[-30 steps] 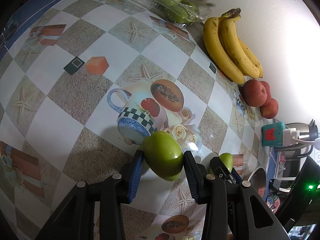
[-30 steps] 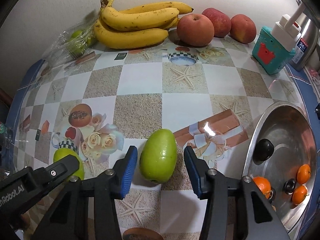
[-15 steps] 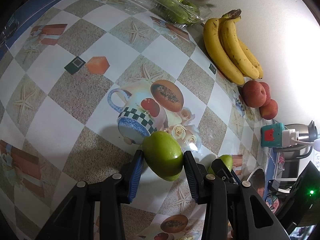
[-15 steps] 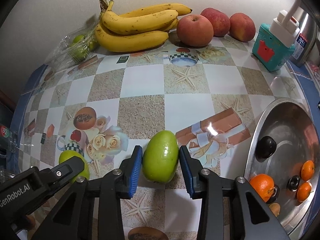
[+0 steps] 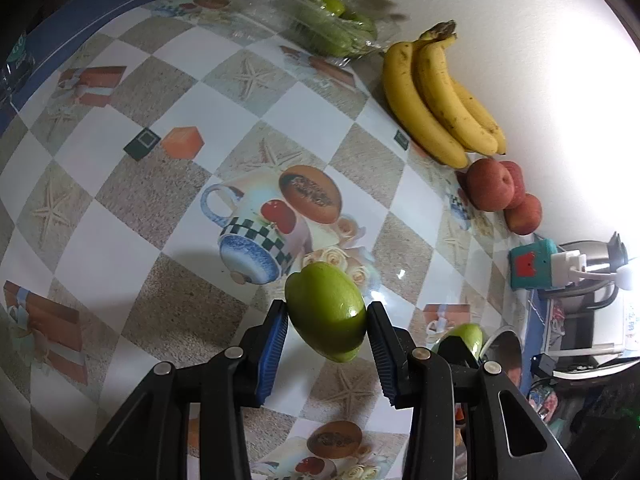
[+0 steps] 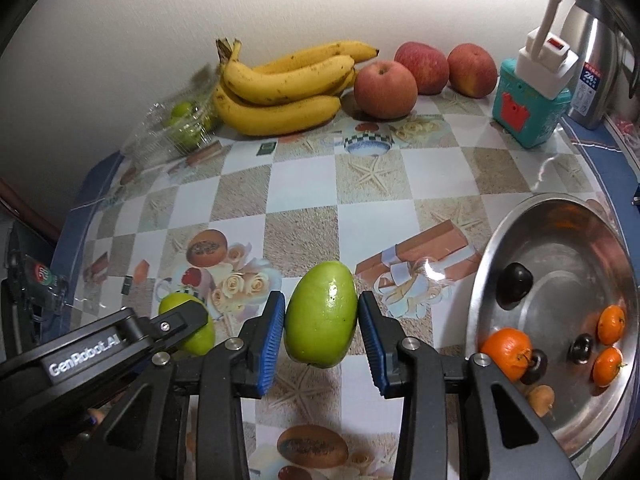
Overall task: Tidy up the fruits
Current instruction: 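Carry the pear in the left tool over the steel basin while the right tool carries its pear there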
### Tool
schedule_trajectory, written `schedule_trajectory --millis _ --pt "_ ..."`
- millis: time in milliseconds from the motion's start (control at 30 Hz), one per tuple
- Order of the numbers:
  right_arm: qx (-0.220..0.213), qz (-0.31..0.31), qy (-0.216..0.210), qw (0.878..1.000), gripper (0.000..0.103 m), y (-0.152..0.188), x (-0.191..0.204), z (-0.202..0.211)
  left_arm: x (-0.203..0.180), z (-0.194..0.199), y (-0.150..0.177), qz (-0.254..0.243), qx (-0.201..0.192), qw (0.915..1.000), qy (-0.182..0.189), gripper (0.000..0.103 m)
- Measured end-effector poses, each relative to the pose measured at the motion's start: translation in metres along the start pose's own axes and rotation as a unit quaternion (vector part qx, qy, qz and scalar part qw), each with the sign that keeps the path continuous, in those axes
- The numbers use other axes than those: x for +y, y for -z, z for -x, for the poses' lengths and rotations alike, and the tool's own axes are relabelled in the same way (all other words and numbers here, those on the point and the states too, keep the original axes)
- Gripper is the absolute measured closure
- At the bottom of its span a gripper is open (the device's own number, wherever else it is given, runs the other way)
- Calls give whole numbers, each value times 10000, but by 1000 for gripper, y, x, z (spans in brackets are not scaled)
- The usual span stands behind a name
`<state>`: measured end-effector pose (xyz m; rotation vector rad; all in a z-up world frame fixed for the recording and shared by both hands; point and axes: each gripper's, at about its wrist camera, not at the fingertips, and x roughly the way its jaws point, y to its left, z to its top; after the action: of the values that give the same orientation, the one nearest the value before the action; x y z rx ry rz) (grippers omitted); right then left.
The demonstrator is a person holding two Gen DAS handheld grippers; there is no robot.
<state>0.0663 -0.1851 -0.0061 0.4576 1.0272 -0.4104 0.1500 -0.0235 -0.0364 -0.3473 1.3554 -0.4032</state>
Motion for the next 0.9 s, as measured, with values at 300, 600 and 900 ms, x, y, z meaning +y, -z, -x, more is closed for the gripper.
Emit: schedule_trajectory --millis 300,600,900 --pt "-162 -111 -68 9998 64 8 -11 28 -10 14 10 -125 -73 9998 137 60" --pt "-276 -387 -109 9988 64 23 -37 50 -18 20 22 -258 -49 9994 239 60" --pt "-410 -819 56 9958 64 35 -75 70 -38 24 41 -602 -7 9977 296 60"
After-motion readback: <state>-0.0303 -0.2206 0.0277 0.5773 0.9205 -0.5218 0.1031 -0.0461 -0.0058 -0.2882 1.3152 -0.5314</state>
